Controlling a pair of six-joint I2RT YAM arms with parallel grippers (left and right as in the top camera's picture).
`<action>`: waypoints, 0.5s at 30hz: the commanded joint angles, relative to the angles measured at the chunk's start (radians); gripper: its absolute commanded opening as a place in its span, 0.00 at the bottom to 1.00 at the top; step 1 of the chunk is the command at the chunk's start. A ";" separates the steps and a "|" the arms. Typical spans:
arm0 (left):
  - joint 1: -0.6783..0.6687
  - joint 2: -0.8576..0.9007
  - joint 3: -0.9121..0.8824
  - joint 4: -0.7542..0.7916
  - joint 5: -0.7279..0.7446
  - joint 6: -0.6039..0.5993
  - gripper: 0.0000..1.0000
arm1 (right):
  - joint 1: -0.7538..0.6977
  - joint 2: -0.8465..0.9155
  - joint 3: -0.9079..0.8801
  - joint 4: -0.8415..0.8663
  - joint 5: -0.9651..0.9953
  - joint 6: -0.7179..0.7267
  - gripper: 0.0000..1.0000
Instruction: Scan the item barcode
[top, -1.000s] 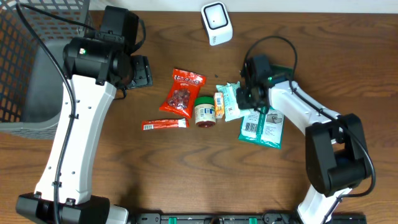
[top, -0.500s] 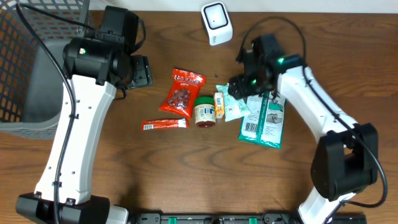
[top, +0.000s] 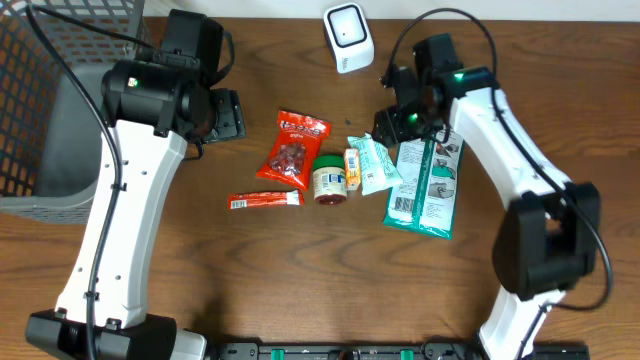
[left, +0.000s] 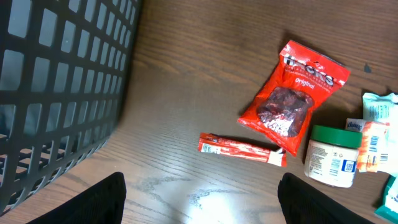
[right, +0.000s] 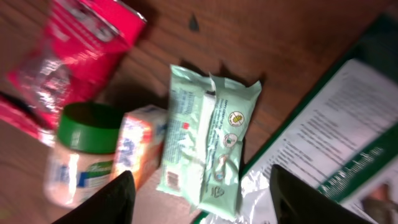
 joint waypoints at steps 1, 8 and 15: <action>0.000 -0.002 -0.006 -0.004 -0.002 0.013 0.79 | -0.001 0.070 0.005 0.001 -0.015 -0.013 0.61; 0.000 -0.002 -0.006 -0.007 -0.002 0.013 0.79 | 0.000 0.182 0.005 -0.011 -0.016 -0.012 0.52; 0.000 -0.002 -0.006 -0.007 -0.002 0.013 0.79 | 0.002 0.260 0.004 -0.013 -0.042 -0.012 0.49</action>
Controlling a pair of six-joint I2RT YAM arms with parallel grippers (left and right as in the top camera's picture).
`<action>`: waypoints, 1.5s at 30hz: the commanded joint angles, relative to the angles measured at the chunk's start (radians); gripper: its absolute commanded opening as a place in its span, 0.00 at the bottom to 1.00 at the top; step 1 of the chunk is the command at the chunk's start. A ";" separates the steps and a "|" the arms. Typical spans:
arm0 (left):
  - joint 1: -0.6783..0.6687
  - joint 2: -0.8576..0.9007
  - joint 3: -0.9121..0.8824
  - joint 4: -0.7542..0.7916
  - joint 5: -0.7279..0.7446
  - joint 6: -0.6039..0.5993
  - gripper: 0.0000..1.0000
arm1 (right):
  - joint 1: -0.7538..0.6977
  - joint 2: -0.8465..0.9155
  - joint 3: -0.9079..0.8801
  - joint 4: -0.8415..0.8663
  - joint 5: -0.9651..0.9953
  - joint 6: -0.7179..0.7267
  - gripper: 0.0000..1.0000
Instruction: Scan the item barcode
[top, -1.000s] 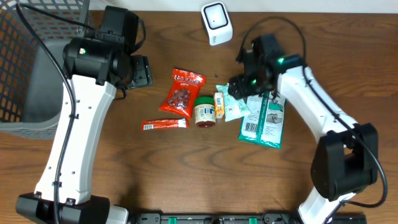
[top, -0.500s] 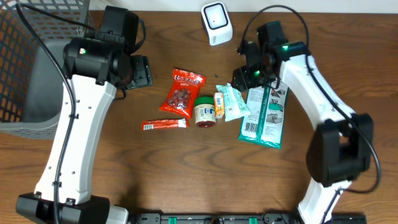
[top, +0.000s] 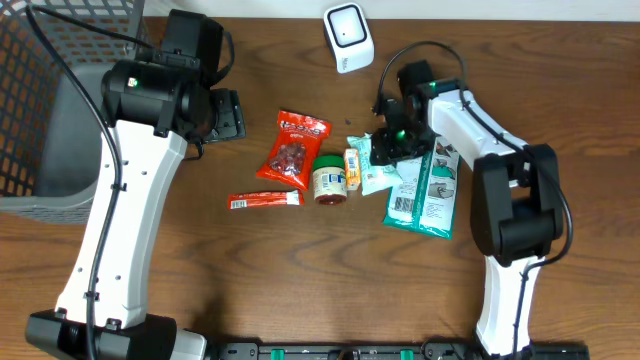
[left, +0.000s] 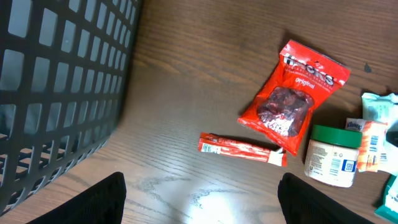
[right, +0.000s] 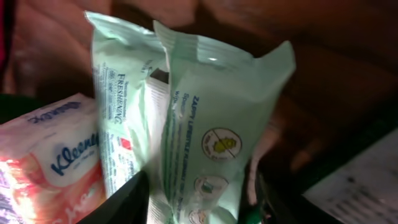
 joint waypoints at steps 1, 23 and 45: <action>0.000 -0.002 -0.006 -0.006 -0.002 0.013 0.79 | 0.003 0.057 0.000 -0.005 -0.010 -0.009 0.48; 0.000 -0.002 -0.006 0.025 0.016 0.014 0.79 | -0.042 -0.243 0.001 -0.019 -0.063 -0.011 0.01; 0.001 -0.002 -0.006 0.046 0.182 0.085 0.87 | -0.142 -0.214 0.000 -0.031 -0.158 -0.070 0.54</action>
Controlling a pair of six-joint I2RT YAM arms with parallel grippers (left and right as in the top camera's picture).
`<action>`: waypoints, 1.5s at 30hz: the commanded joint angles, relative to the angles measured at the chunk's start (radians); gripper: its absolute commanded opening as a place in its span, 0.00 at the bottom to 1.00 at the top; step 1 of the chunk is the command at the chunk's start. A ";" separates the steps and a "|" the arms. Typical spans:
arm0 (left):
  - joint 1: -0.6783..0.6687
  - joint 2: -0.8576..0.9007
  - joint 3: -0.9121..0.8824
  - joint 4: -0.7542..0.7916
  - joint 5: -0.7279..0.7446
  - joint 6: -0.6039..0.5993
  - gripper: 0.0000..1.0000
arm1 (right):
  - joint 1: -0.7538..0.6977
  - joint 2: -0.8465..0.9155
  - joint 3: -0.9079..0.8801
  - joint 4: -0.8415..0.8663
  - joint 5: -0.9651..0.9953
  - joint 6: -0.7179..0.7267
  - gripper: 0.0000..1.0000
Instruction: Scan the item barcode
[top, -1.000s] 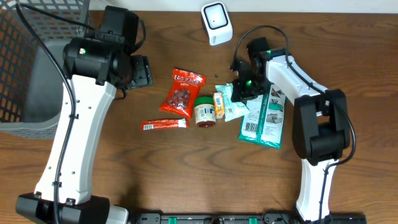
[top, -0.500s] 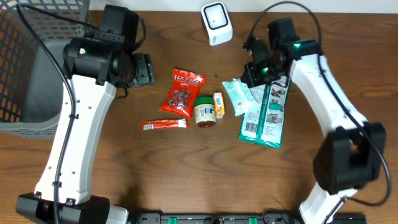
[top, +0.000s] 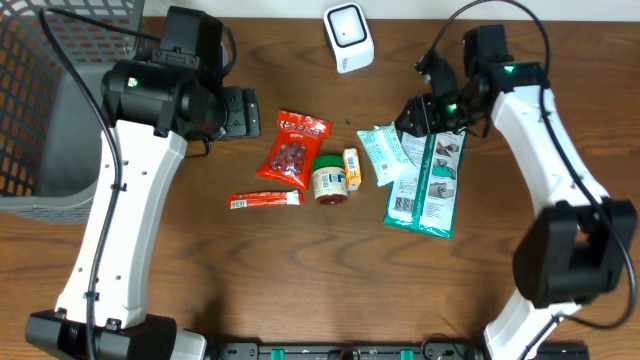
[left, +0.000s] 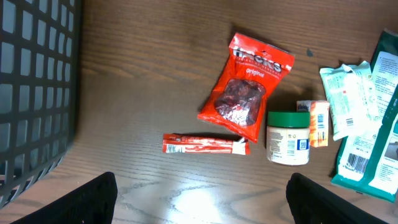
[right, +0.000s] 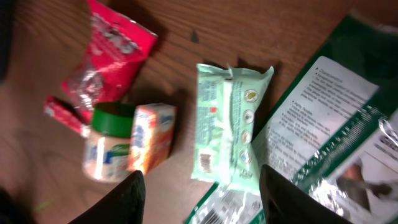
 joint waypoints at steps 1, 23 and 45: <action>0.001 -0.002 -0.006 0.000 0.013 0.014 0.87 | 0.003 0.102 -0.004 0.027 -0.003 -0.023 0.52; 0.000 -0.002 -0.006 0.001 0.013 0.013 0.87 | 0.072 0.346 -0.003 0.114 -0.085 -0.022 0.41; 0.000 -0.002 -0.006 0.000 0.013 0.013 0.87 | 0.140 0.349 -0.005 0.162 0.032 0.121 0.22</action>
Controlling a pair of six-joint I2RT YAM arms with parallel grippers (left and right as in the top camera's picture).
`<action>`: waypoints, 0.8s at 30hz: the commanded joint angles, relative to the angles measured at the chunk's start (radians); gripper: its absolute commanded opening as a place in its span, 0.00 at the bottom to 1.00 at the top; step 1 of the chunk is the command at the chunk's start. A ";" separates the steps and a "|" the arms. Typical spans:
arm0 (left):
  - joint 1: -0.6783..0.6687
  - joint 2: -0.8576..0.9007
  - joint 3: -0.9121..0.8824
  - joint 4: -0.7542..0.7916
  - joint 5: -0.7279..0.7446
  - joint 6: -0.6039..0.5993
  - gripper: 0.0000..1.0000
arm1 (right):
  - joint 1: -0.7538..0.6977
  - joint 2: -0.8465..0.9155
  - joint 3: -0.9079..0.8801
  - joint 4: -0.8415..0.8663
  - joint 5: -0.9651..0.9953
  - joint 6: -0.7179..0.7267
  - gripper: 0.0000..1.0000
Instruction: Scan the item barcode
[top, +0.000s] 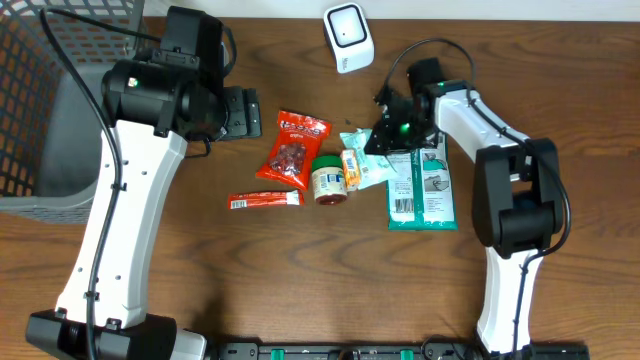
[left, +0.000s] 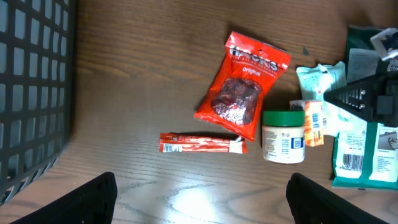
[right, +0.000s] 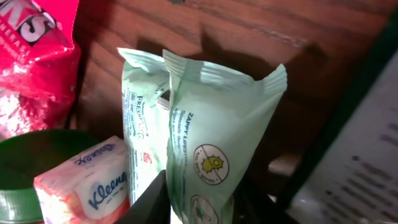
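A mint-green wipes pack (top: 373, 170) lies just right of the small tissue pack, and it fills the right wrist view (right: 205, 143). My right gripper (top: 383, 135) is down at it, its two fingers pressed against the pack's sides (right: 202, 205). From the left wrist the same pack (left: 317, 76) shows with the right gripper's dark tip over it. The white barcode scanner (top: 348, 38) stands at the table's back edge. My left gripper (left: 200, 202) hangs high over the left of the table, open and holding nothing.
A red jerky bag (top: 293, 148), a green-lidded jar (top: 329, 180), a Kleenex pack (top: 352, 167) and a red stick pack (top: 264, 200) lie mid-table. A dark green flat package (top: 422, 185) lies right of the wipes. A black wire basket (top: 50, 90) stands at the left.
My right gripper was raised and open to the right of the items; now it is low and shut on the wipes pack. The pack now lies further left, against the Kleenex. The left arm has stayed put.
My right gripper hovered open over the wipes, then stood low with the pack between open fingers. Later it was lifted away, with the pack shifted right onto the green package. Now it is down again and shut on the pack. The left wrist view shifted slightly rightward.
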 joint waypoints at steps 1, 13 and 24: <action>0.000 -0.002 -0.006 0.000 -0.002 0.013 0.88 | 0.034 0.022 -0.005 -0.002 0.101 0.029 0.13; 0.001 -0.002 -0.006 0.024 0.042 0.014 0.91 | -0.035 -0.101 -0.005 -0.035 -0.019 -0.006 0.01; 0.001 -0.002 -0.006 0.172 0.489 0.166 0.92 | -0.176 -0.297 -0.005 -0.153 -0.485 -0.094 0.01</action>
